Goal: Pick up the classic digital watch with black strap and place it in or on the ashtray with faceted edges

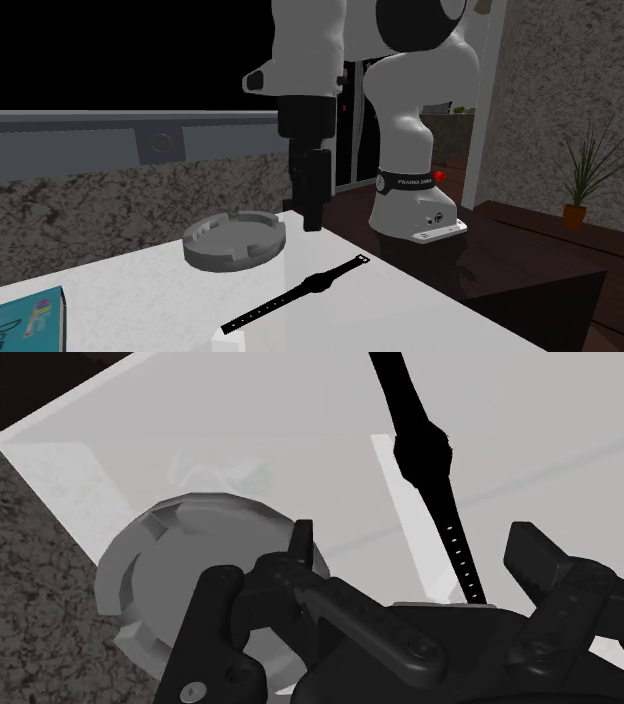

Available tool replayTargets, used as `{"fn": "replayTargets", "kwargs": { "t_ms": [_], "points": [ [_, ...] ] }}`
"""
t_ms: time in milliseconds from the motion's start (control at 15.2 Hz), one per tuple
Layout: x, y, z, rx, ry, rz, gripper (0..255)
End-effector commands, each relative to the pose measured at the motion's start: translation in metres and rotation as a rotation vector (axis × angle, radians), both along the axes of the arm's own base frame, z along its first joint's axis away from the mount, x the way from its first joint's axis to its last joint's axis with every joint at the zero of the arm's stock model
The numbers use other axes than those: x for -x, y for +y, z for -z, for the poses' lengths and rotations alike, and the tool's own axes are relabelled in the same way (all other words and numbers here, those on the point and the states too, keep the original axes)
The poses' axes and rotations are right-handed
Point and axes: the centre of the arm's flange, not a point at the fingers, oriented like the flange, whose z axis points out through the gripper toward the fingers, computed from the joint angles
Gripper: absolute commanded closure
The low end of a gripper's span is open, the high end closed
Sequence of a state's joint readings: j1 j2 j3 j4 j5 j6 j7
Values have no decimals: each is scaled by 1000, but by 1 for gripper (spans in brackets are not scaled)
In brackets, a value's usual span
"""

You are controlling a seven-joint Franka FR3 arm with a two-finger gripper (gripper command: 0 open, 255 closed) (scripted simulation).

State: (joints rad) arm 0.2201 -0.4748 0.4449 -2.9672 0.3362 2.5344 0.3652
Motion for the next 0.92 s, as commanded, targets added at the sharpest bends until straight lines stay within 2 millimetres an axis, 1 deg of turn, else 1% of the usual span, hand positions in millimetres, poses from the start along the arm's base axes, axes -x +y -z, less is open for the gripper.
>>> {"fn": "replayTargets", "kwargs": {
  "t_ms": [0, 132, 594, 660, 858],
  "points": [
    [6, 11, 22, 1, 6, 0, 0],
    [12, 23, 45, 4, 14, -1, 0],
    [12, 25, 81, 5, 15, -1, 0],
    [12, 25, 89, 5, 15, -1, 0],
    [12, 25, 89, 5, 15, -1, 0]
  ]
}}
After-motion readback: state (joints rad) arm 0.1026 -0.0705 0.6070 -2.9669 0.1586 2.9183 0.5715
